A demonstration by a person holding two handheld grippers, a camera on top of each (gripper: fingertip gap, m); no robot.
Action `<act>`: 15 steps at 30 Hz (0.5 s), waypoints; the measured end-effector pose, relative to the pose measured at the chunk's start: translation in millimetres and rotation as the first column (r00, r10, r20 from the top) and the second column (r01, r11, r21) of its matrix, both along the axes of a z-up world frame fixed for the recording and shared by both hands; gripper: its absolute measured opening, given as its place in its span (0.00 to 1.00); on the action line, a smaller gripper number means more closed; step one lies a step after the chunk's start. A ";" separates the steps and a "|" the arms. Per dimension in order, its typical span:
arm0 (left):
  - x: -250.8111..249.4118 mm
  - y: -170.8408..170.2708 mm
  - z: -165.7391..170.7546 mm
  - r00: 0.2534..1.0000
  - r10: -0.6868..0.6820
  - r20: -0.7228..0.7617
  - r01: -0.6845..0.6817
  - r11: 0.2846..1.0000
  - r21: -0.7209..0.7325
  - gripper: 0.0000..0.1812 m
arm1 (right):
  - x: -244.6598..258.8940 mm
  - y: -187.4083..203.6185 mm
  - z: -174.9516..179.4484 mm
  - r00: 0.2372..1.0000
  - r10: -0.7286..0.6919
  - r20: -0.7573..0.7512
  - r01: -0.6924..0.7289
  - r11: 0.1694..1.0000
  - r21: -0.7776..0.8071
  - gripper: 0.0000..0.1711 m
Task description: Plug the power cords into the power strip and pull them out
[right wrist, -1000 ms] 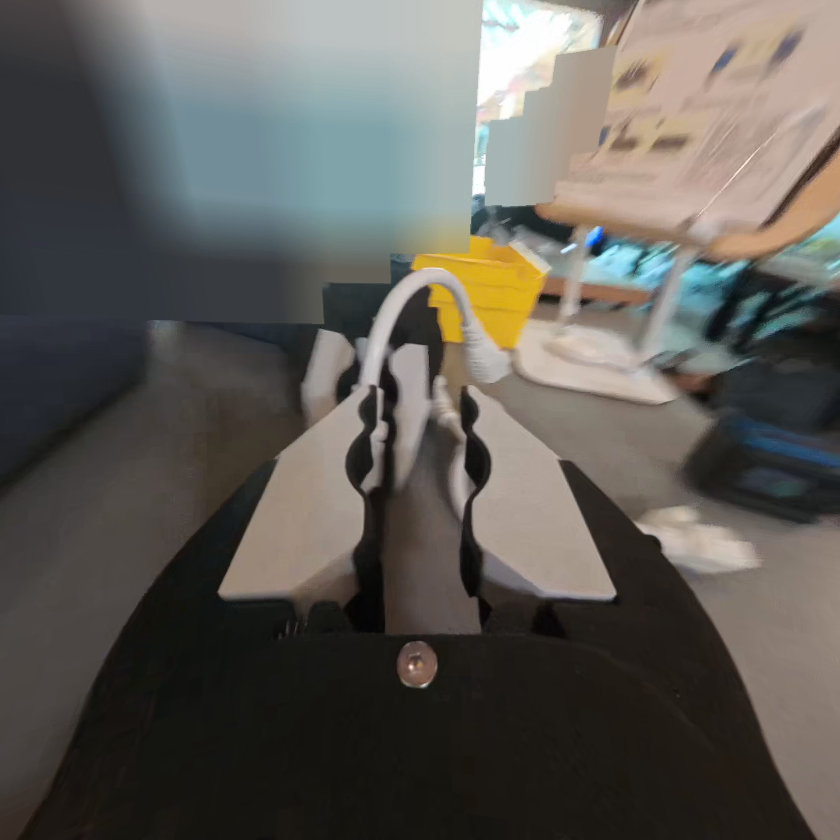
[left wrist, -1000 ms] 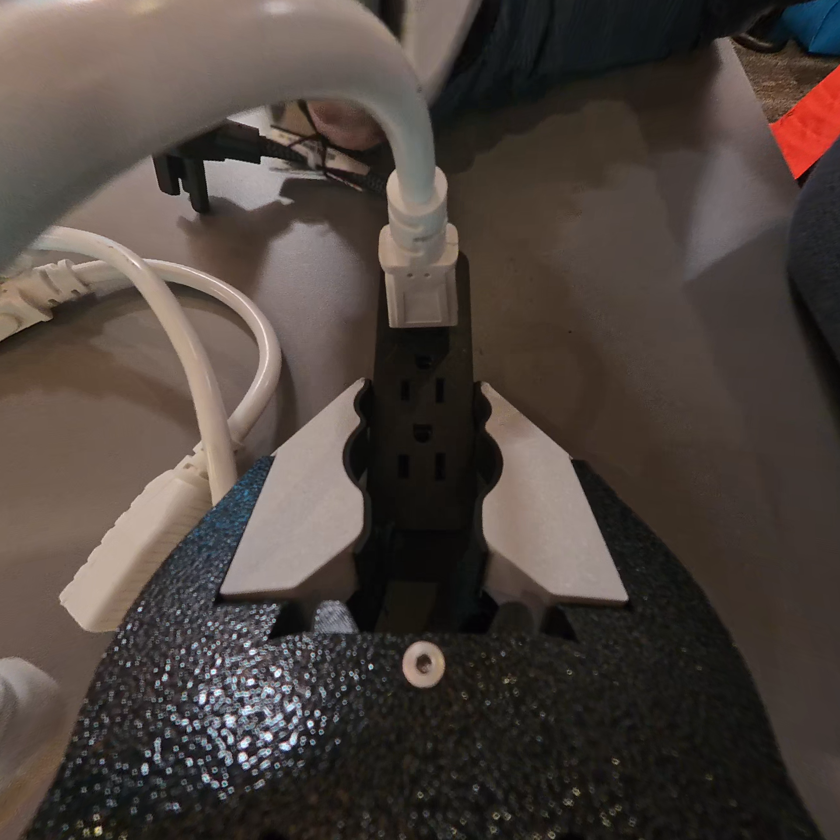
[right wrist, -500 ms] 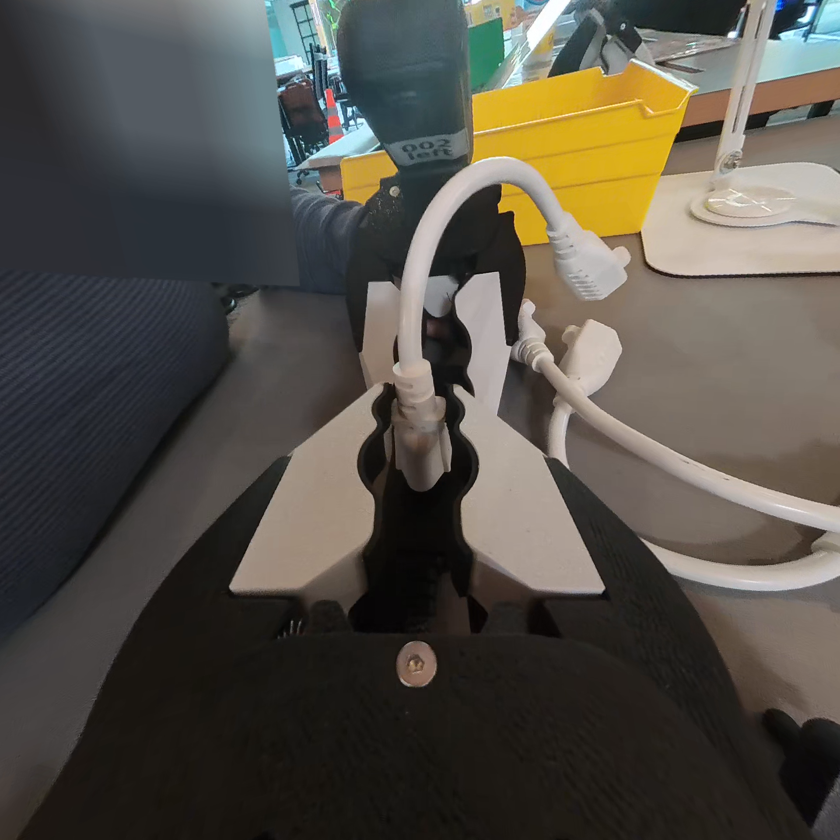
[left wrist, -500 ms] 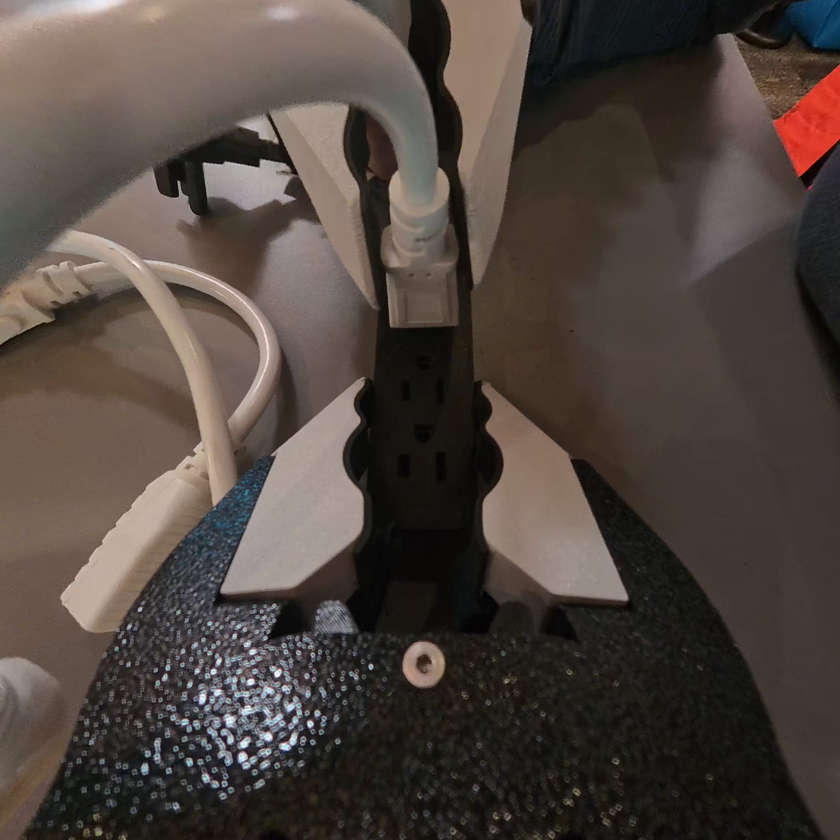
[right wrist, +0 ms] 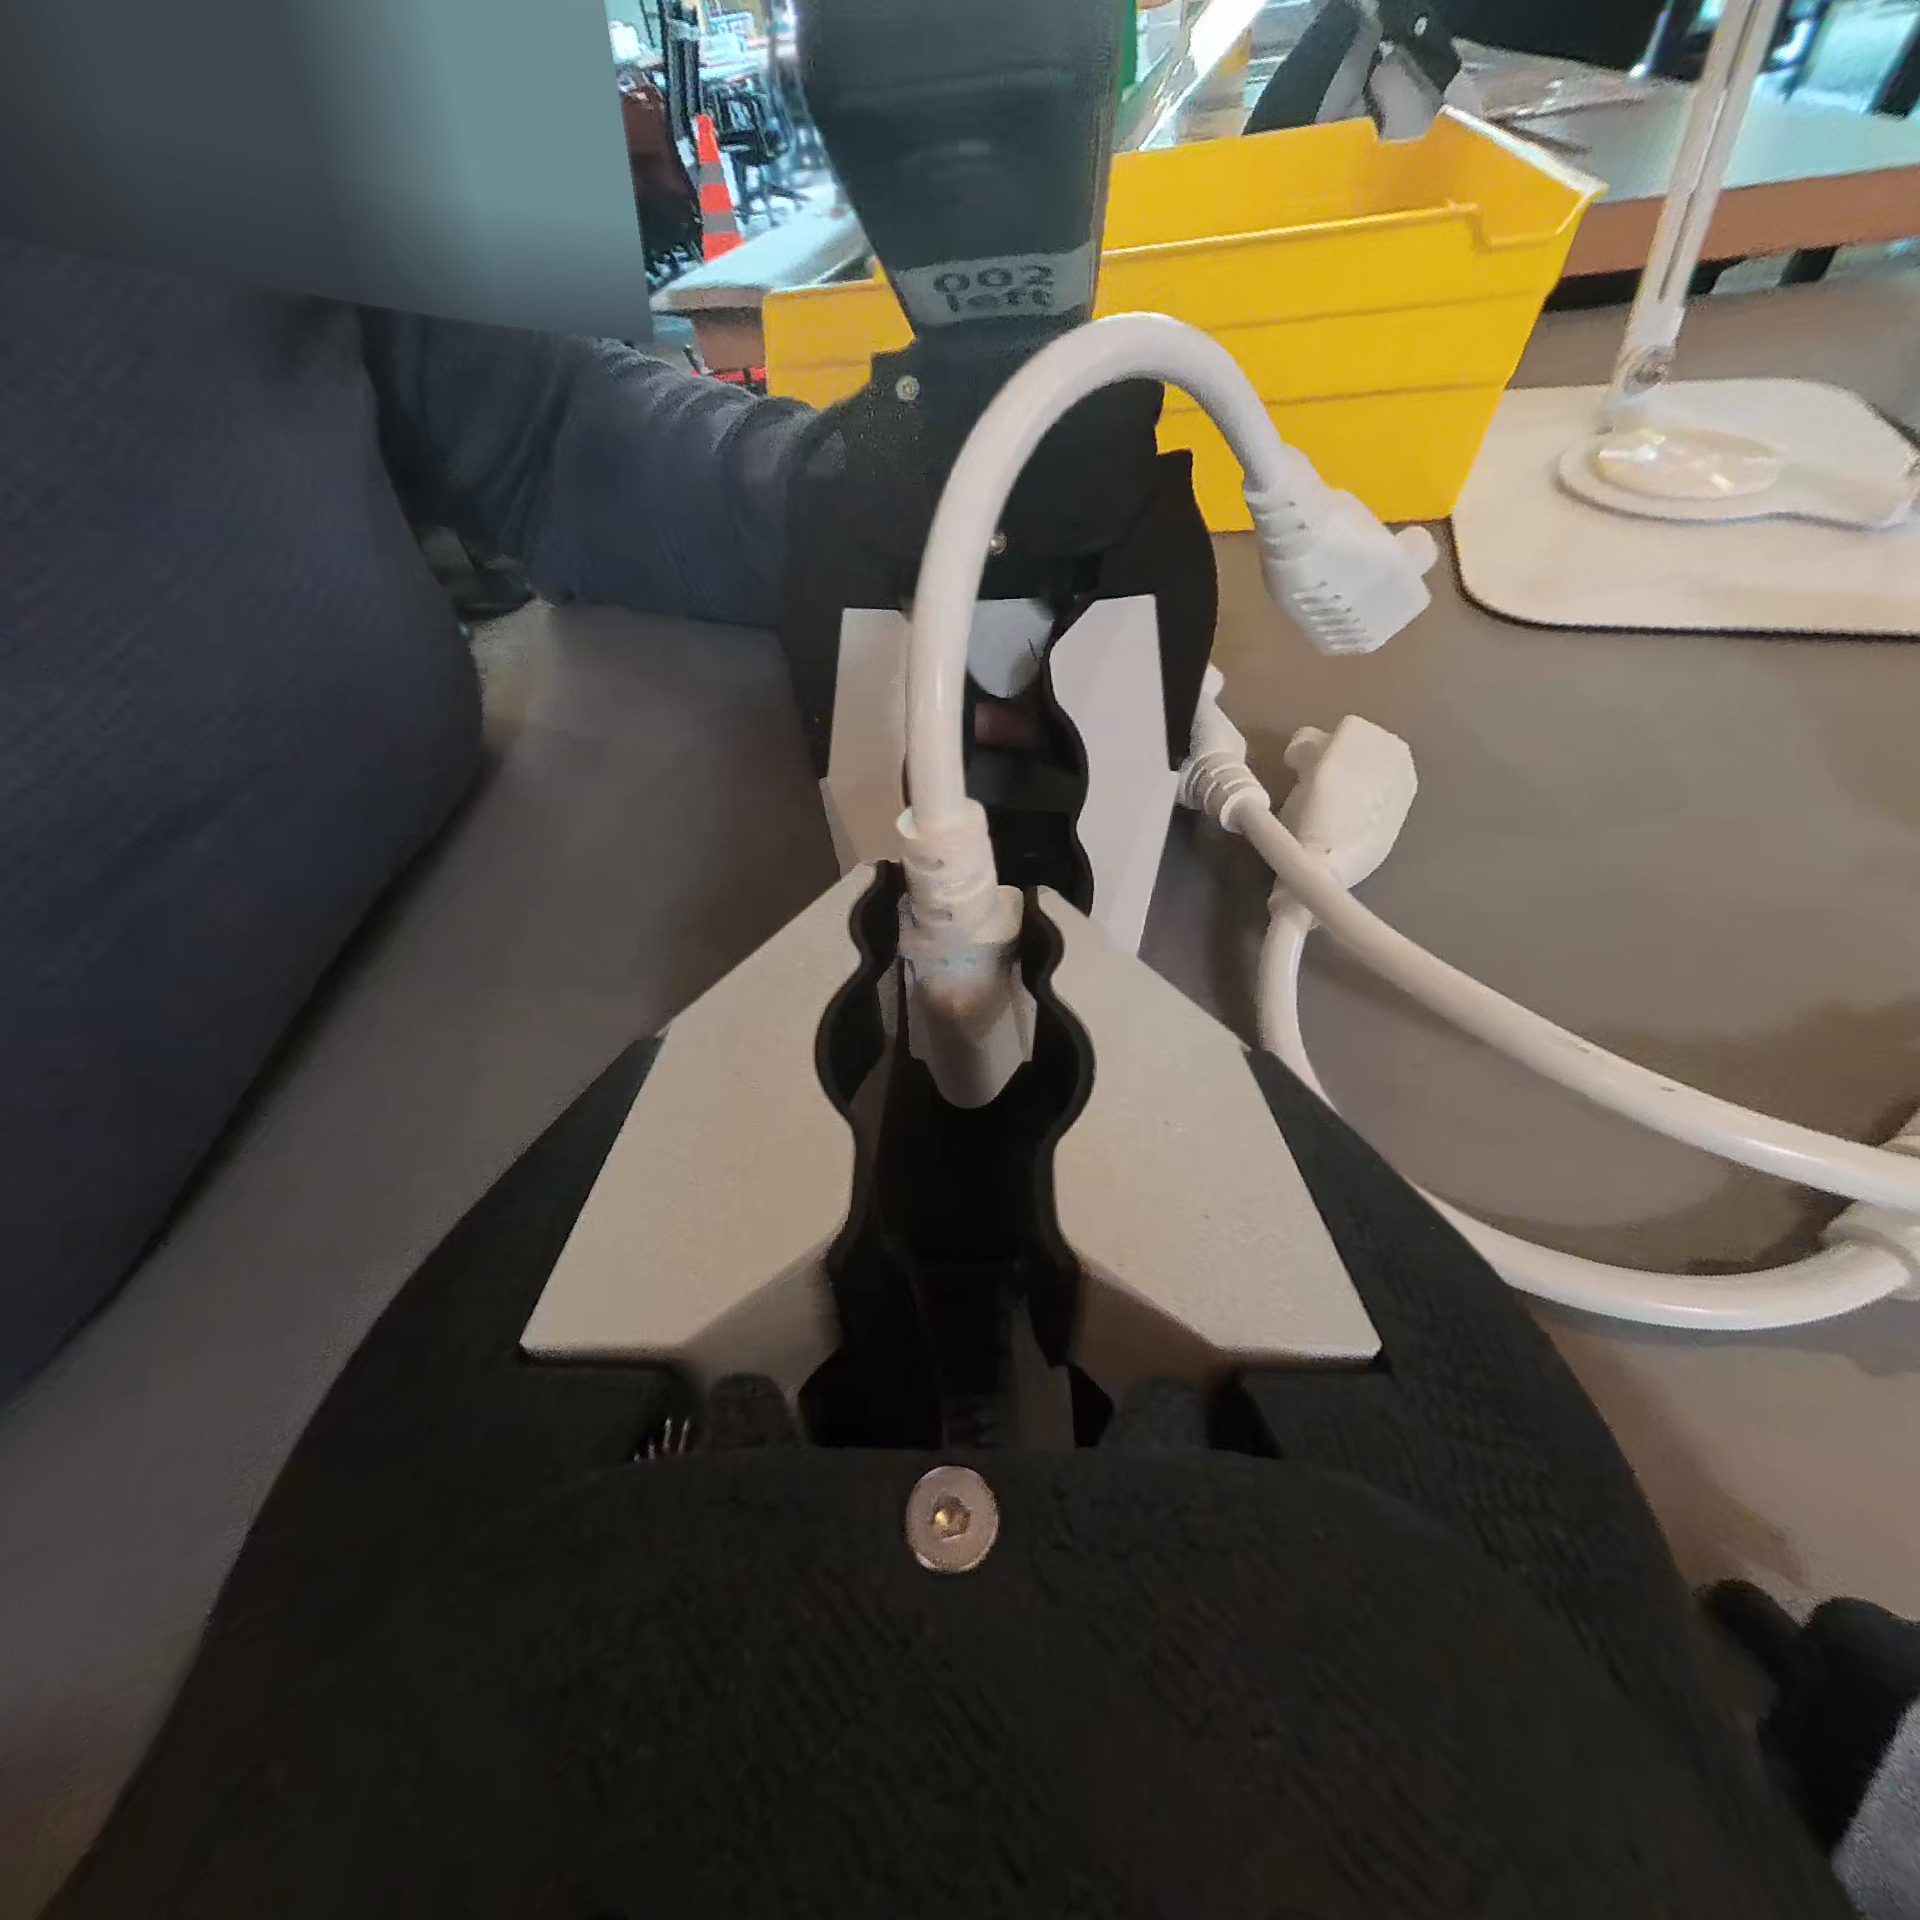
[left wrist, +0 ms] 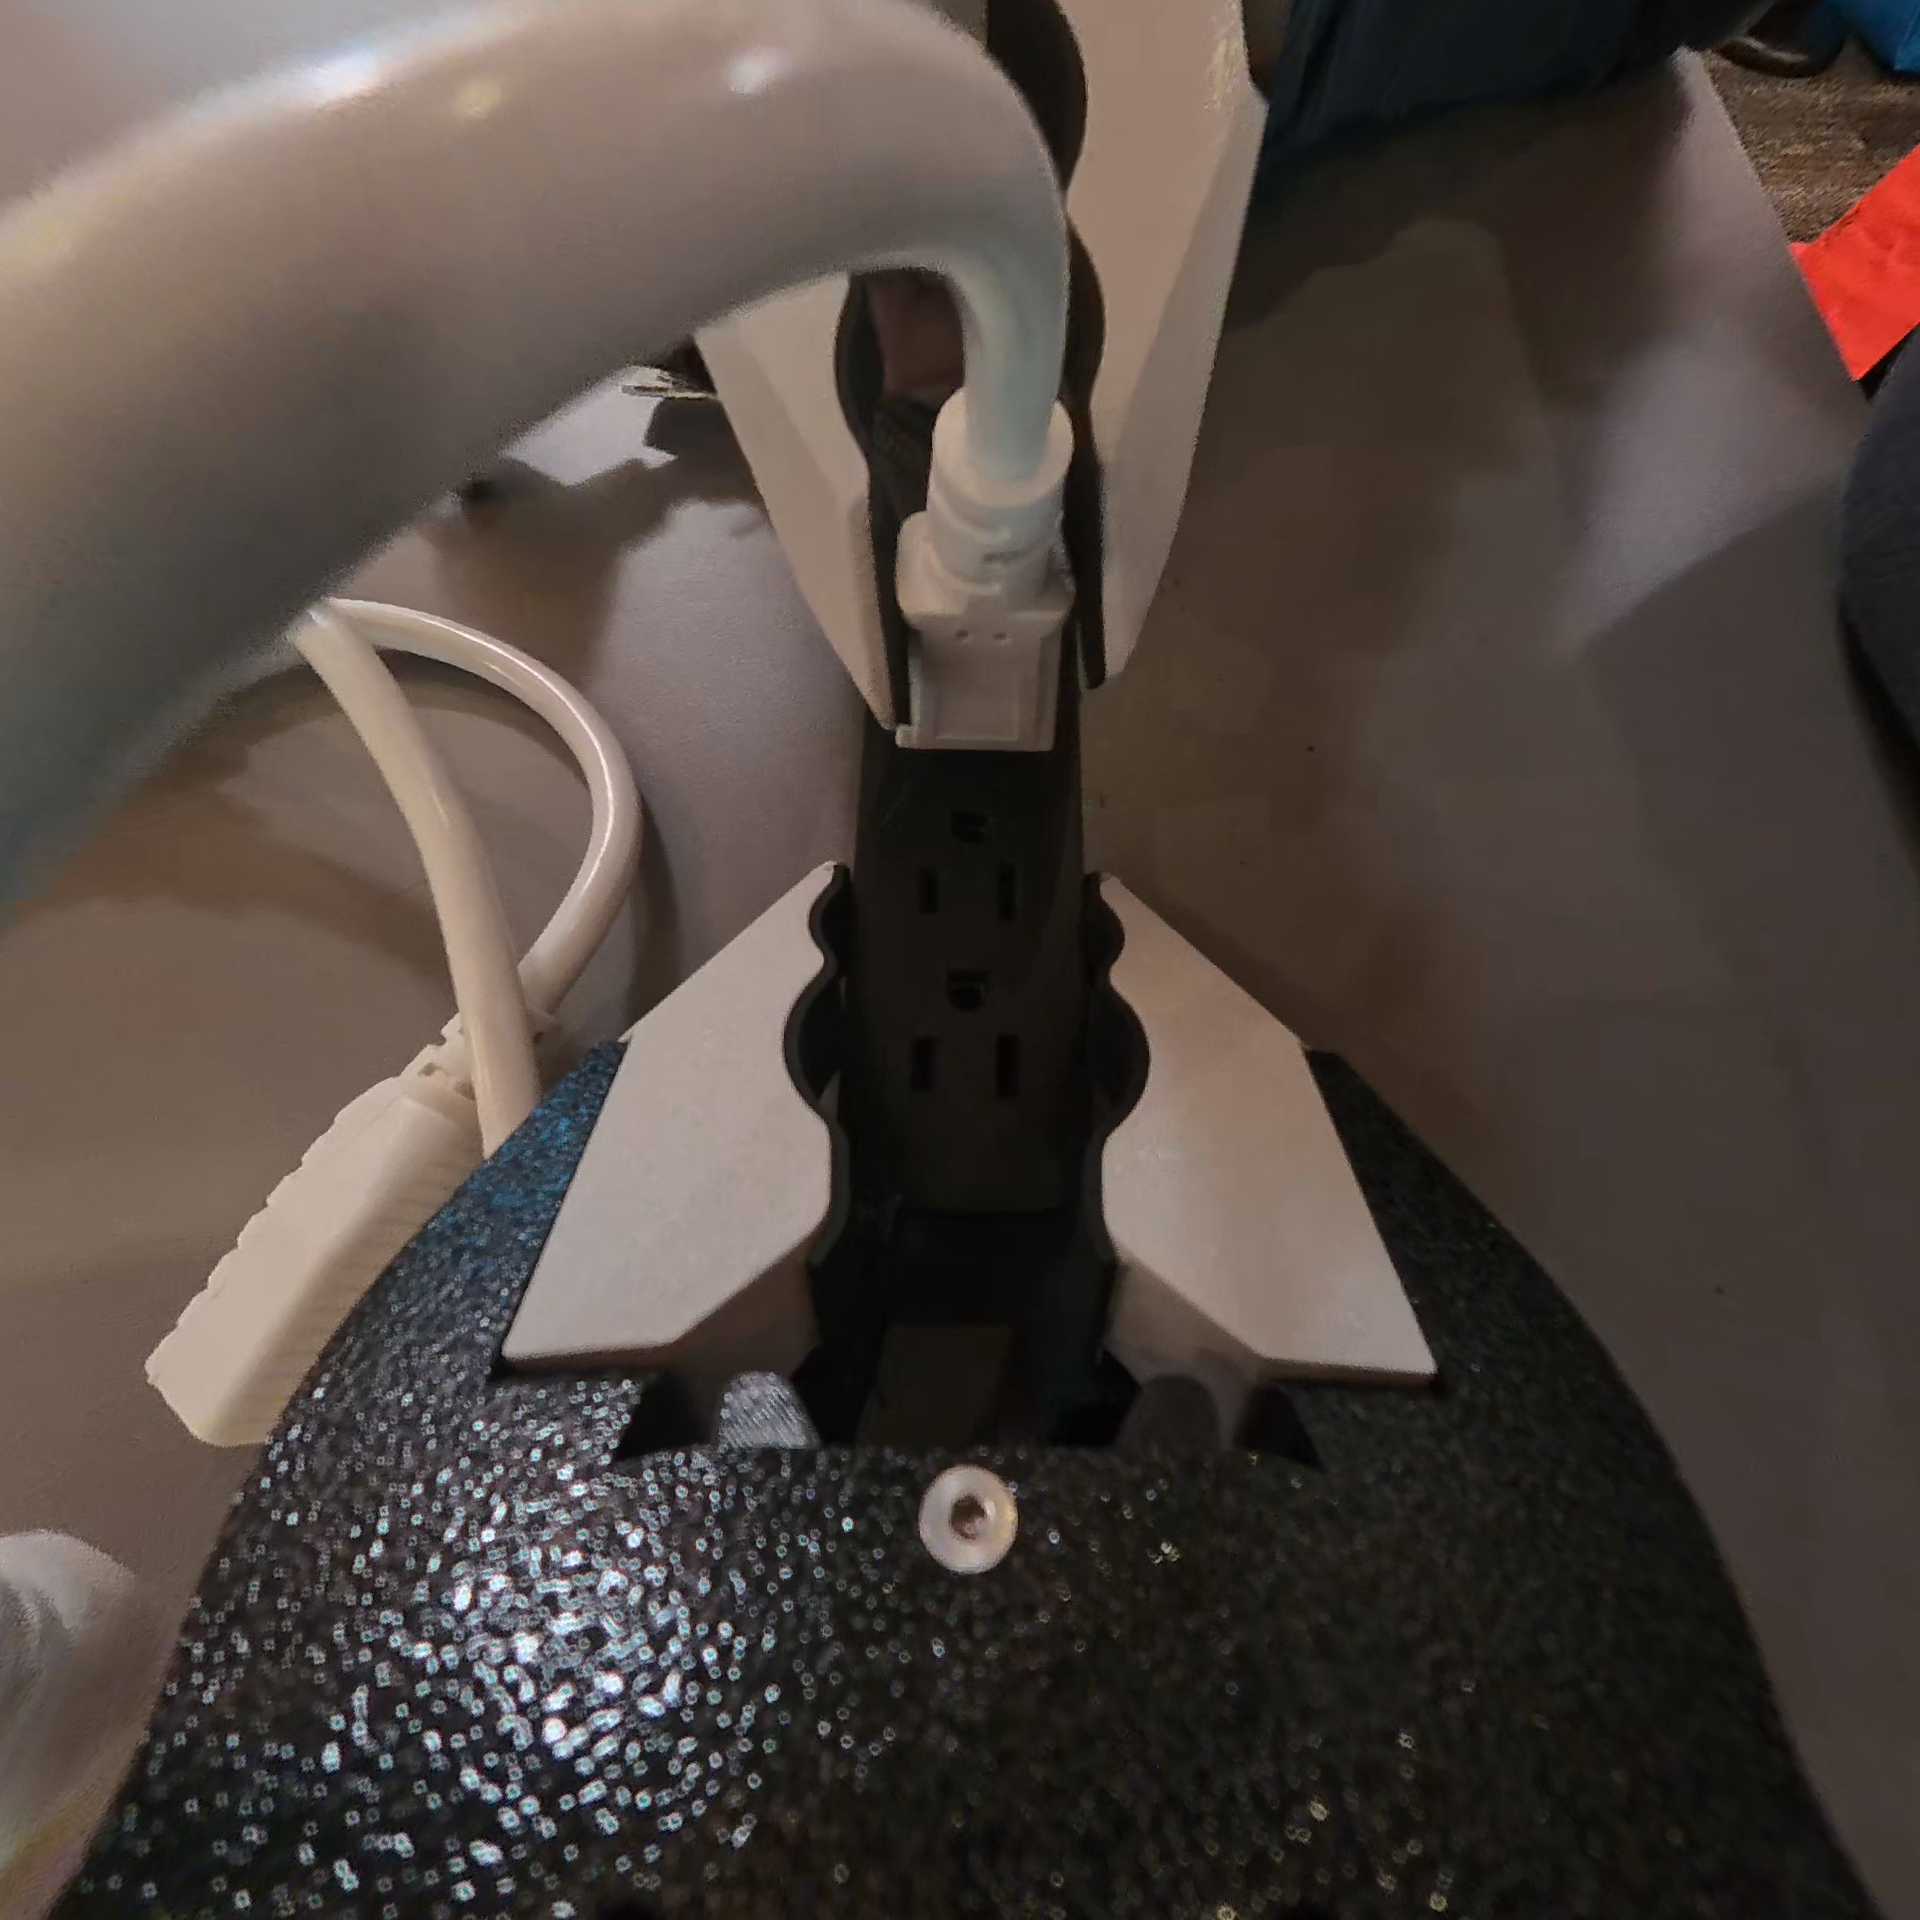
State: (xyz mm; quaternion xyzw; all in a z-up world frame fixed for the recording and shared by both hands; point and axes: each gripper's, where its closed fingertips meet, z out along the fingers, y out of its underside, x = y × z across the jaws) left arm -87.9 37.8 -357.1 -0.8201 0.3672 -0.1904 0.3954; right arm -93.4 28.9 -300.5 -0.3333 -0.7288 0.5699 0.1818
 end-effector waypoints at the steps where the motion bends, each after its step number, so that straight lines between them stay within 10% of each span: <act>1: -0.1 0.1 0.0 1.000 0.001 0.000 -0.001 1.000 0.000 0.24 | -0.2 0.3 0.0 1.000 -0.008 -0.012 0.008 1.000 0.013 0.13; 15: -0.7 0.8 -0.2 1.000 0.007 -0.001 -0.007 1.000 0.001 0.24 | -1.0 8.0 4.9 0.989 -0.125 -0.084 0.128 0.991 0.038 0.14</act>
